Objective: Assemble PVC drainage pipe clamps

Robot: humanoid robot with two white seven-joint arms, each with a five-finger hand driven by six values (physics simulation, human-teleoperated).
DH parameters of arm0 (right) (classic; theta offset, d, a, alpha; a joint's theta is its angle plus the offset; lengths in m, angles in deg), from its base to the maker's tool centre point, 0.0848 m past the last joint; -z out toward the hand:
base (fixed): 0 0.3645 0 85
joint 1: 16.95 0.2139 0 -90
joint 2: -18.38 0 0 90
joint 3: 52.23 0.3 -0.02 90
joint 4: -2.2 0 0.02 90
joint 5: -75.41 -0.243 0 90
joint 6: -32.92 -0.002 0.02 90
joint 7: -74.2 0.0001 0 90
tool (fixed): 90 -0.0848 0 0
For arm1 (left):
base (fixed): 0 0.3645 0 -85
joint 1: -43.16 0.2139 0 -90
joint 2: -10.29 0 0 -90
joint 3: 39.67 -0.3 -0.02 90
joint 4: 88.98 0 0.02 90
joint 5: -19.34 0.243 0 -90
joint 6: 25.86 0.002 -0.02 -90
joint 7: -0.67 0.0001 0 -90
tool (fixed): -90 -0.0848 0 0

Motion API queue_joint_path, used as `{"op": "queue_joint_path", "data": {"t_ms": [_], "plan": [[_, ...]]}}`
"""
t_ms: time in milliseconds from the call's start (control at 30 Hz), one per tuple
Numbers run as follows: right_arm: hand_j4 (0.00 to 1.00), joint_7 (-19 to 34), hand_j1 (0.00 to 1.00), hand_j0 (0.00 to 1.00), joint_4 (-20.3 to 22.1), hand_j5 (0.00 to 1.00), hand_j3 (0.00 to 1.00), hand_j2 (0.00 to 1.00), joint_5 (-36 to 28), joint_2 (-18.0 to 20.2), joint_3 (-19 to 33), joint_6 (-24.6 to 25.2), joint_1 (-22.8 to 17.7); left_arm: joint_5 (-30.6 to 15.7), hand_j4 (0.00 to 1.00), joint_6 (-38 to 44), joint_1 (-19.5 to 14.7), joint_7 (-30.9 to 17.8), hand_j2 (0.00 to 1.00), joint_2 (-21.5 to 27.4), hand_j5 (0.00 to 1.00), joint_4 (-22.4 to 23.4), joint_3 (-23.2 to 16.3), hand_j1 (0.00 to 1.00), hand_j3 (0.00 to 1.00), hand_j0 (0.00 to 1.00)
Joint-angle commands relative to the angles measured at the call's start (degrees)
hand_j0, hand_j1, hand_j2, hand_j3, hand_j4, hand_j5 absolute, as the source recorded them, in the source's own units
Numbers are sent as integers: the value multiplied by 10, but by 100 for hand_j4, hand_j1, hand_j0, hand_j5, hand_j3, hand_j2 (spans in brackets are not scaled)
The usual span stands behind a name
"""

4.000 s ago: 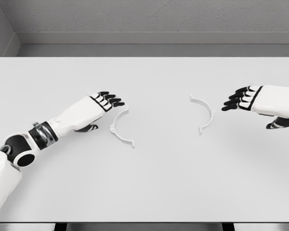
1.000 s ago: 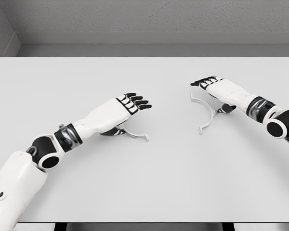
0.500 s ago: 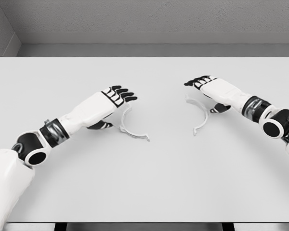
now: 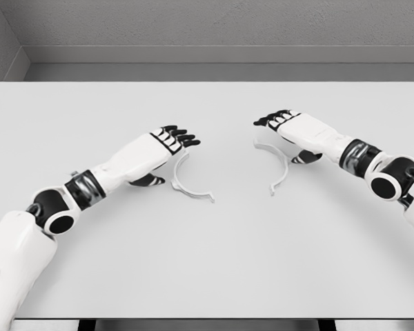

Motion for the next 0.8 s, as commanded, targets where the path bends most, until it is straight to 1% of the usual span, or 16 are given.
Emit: {"op": "queue_joint_path", "data": {"t_ms": [0, 200, 267, 333, 367, 533, 767], "plan": [[100, 0, 100, 100, 3, 100, 100, 100, -1, 0, -2, 0, 0, -4, 100, 0, 0, 0, 100, -6, 100, 2, -8, 100, 100, 100], [100, 0, 100, 100, 3, 100, 100, 100, -1, -3, -2, 0, 0, -3, 100, 0, -3, 0, 100, -17, 100, 2, -9, 100, 100, 100], [100, -1, 100, 100, 3, 100, 100, 100, -2, 2, -1, -2, -1, -2, 100, 0, -3, 0, 100, -18, 100, 2, -9, 100, 100, 100], [100, -2, 100, 100, 27, 100, 100, 100, -3, 20, 3, -5, -3, -2, 100, 0, -3, 0, 100, -26, 100, 2, -9, 100, 100, 100], [100, -2, 100, 100, 31, 100, 100, 100, -3, 25, 4, -5, -4, 2, 100, 0, -3, 0, 100, -27, 100, 2, -10, 100, 100, 100], [100, -4, 100, 100, 25, 100, 100, 100, -3, 17, -18, -1, -3, 13, 100, 0, -8, 0, 100, -43, 100, 2, -9, 100, 100, 100], [100, -1, 100, 100, 24, 100, 100, 100, -3, 9, -21, 0, -2, 23, 100, 0, -12, 0, 100, -63, 100, 2, -9, 100, 100, 100]]}}
